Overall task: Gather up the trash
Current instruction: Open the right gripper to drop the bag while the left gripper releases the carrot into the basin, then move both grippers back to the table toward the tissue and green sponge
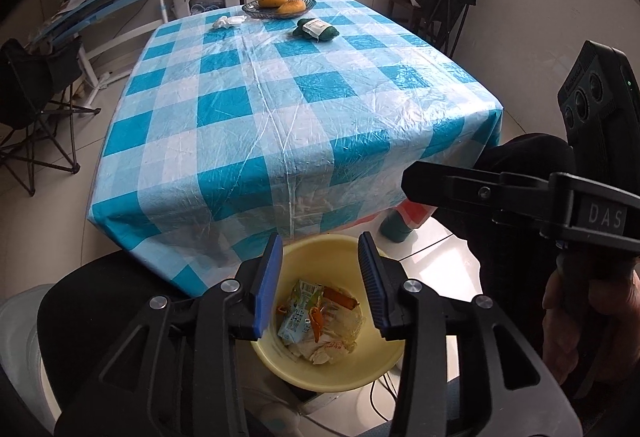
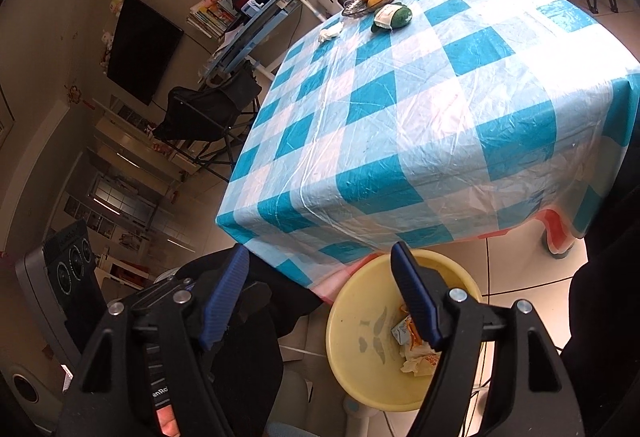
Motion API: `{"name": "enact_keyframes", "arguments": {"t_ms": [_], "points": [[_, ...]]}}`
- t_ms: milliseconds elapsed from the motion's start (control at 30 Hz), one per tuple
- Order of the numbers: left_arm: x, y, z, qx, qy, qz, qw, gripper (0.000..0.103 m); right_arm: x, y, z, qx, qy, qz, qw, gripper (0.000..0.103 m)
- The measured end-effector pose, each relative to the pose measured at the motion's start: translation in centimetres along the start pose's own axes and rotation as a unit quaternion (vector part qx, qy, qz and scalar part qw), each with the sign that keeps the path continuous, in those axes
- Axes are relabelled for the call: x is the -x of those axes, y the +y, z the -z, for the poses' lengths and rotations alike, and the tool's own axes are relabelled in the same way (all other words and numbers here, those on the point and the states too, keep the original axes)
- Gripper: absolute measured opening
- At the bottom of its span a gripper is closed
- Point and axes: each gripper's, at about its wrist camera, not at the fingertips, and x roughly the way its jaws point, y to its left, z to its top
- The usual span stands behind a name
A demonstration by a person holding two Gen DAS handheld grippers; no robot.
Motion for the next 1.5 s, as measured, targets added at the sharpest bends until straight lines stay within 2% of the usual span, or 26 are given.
{"name": "enact_keyframes", "arguments": {"t_ms": [367, 700, 967, 1200, 1500], "points": [[1.0, 0.3, -0.4, -0.002, -0.03, -0.034, 0.999, 0.053, 0.2, 0.0, 0.0, 0.002, -0.005, 0.0, 1.0, 0.071], [1.2, 0.7, -0.5, 0.005, -0.042, -0.047, 0.998, 0.056, 0.3, 0.2, -0.1, 0.008, -0.01, 0.003, 1.0, 0.071], [1.7, 3.2, -1.6, 0.05, -0.077, -0.072, 0.9931, 0.061, 1.1, 2.5, -0.9, 0.089, -0.047, 0.036, 0.994, 0.071], [1.5, 5.7, -3.3, 0.082, -0.092, -0.088, 0.9885, 0.061, 0.7, 2.3, -3.1, 0.112, -0.055, 0.056, 0.991, 0.071], [0.4, 8.5, -8.3, 0.091, -0.112, -0.098, 0.9847, 0.069, -1.3, 2.3, -9.0, 0.149, -0.056, 0.085, 0.984, 0.071]]}}
